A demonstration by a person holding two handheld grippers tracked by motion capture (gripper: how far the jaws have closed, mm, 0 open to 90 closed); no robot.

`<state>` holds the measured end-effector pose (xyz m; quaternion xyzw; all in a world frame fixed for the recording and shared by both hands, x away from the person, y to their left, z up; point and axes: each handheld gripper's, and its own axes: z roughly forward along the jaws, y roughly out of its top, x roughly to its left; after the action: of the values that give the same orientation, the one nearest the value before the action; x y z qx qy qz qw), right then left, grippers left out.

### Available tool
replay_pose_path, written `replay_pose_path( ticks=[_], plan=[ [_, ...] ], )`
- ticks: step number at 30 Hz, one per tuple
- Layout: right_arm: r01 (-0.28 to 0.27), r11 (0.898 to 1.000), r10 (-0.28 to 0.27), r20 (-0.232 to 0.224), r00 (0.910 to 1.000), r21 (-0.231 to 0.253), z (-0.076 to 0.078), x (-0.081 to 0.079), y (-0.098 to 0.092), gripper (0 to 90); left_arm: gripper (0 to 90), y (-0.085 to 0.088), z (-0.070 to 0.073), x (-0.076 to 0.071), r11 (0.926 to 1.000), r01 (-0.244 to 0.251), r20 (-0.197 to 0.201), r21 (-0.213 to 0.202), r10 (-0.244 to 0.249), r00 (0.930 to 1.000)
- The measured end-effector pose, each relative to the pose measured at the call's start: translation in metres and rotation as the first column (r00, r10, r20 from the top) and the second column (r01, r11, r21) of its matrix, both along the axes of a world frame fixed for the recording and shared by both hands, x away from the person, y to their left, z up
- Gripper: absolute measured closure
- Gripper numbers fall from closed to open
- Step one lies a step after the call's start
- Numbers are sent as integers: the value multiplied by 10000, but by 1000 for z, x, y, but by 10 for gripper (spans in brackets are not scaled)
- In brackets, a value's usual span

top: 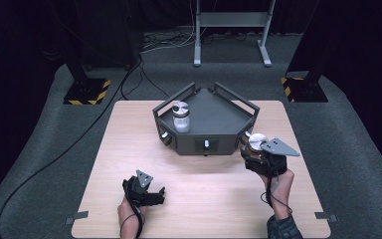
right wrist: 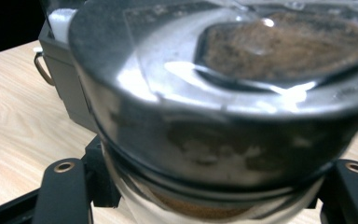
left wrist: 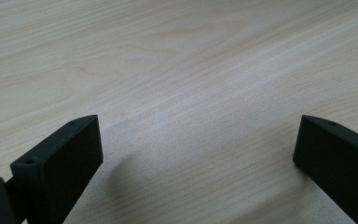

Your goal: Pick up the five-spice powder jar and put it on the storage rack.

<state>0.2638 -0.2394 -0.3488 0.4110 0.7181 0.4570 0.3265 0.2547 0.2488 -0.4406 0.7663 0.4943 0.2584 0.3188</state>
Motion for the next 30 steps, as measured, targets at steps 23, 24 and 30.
replay_pose_path(
  ticks=[23, 24, 30],
  plan=[
    [-150, 9997, 152, 67, 9999, -199, 27, 24, 8, 296, 8, -1, 0, -1, 10000, 1, 35, 44, -2, 10000],
    [-170, 9996, 172, 70, 9998, -215, 28, 25, 8, 296, 8, -1, 0, -1, 10000, 3, 35, 45, -3, 10000],
    [-198, 9996, 201, 137, 9997, -225, 31, 30, 10, 296, 8, -1, 0, -1, 10000, 2, 34, 45, -3, 10000]
  ],
)
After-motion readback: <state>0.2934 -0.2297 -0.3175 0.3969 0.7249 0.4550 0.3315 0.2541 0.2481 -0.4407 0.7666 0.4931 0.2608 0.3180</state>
